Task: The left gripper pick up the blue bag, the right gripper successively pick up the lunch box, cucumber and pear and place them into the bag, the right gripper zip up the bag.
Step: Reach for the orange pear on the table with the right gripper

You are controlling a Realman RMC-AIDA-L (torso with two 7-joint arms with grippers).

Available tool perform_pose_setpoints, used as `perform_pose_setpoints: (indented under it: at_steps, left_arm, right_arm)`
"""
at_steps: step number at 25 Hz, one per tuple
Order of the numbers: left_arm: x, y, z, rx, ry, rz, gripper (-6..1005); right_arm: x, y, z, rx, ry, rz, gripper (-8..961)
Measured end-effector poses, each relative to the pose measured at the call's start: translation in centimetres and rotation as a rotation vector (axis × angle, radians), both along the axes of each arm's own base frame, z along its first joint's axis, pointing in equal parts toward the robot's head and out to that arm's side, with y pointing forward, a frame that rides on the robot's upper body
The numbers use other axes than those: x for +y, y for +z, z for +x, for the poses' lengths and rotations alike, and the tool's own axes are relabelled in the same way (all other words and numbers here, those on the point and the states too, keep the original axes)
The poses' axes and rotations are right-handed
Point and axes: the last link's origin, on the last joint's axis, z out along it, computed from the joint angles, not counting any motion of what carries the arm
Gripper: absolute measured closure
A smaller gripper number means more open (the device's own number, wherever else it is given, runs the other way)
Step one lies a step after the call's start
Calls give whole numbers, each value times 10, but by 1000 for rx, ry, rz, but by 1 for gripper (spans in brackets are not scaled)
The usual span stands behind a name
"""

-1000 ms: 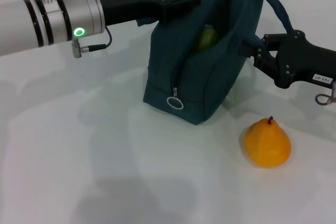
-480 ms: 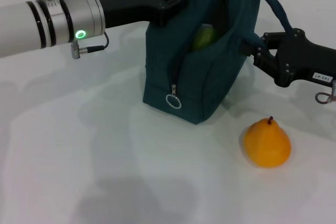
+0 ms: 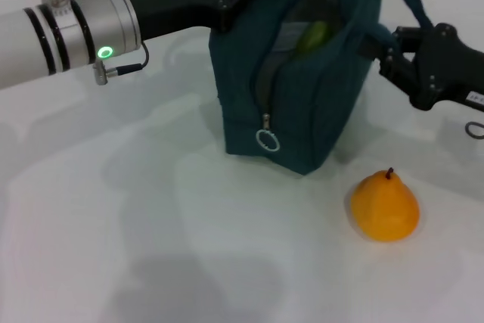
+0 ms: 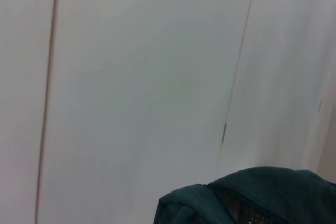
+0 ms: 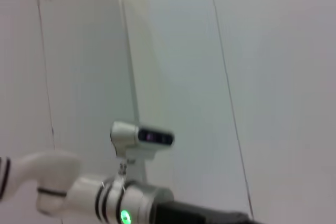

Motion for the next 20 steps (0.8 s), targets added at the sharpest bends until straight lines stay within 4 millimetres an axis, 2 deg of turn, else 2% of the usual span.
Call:
perform_pose_setpoints:
  at_steps: [6,9,13,20]
  left_arm:
    - [-13,11,-3,-52,-83,45,955]
    - [-22,22,-11,-96,-117,102,956]
    - [-35,25,-23,-152,-137,158,956]
    - [-43,19,-31,-137,-155,158,957]
  right_arm:
    - [-3,11,-13,79,69,-4,887]
    - [-3,14,-13,91,71,1,887]
    - [-1,16,-13,90,66,9,887]
    - [9,-1,-11,50,-10,-64,888]
